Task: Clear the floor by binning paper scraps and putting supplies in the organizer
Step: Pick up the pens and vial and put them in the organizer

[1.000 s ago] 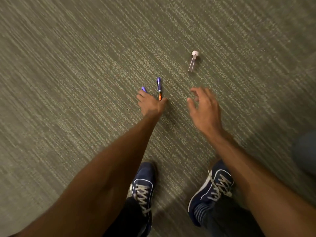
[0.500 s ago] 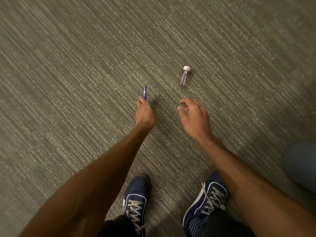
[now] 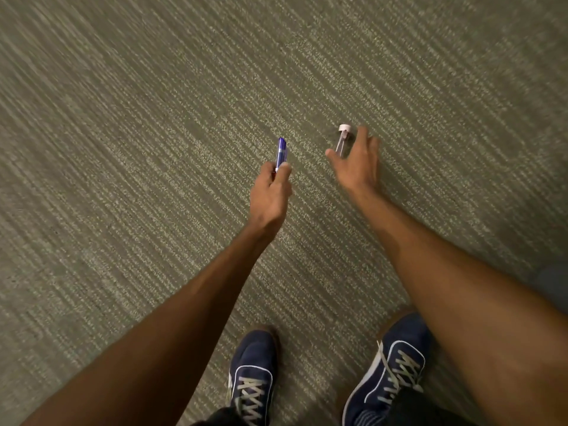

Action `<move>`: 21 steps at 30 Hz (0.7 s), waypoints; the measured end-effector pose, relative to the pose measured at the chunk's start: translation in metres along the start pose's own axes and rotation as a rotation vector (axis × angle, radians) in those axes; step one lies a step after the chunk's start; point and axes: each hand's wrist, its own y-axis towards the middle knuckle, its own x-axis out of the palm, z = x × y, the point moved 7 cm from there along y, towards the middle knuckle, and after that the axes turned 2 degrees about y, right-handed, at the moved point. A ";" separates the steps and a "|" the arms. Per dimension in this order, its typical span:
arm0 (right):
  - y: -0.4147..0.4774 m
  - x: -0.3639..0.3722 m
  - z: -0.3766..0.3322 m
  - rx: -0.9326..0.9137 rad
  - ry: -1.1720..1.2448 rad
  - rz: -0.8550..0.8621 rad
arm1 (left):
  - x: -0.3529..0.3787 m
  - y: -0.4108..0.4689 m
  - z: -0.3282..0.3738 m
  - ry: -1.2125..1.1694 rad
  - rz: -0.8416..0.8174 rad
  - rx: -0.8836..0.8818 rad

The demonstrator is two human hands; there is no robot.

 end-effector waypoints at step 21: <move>-0.093 -0.132 -0.096 -0.001 0.470 -0.086 | -0.007 -0.098 0.141 0.019 -0.131 0.099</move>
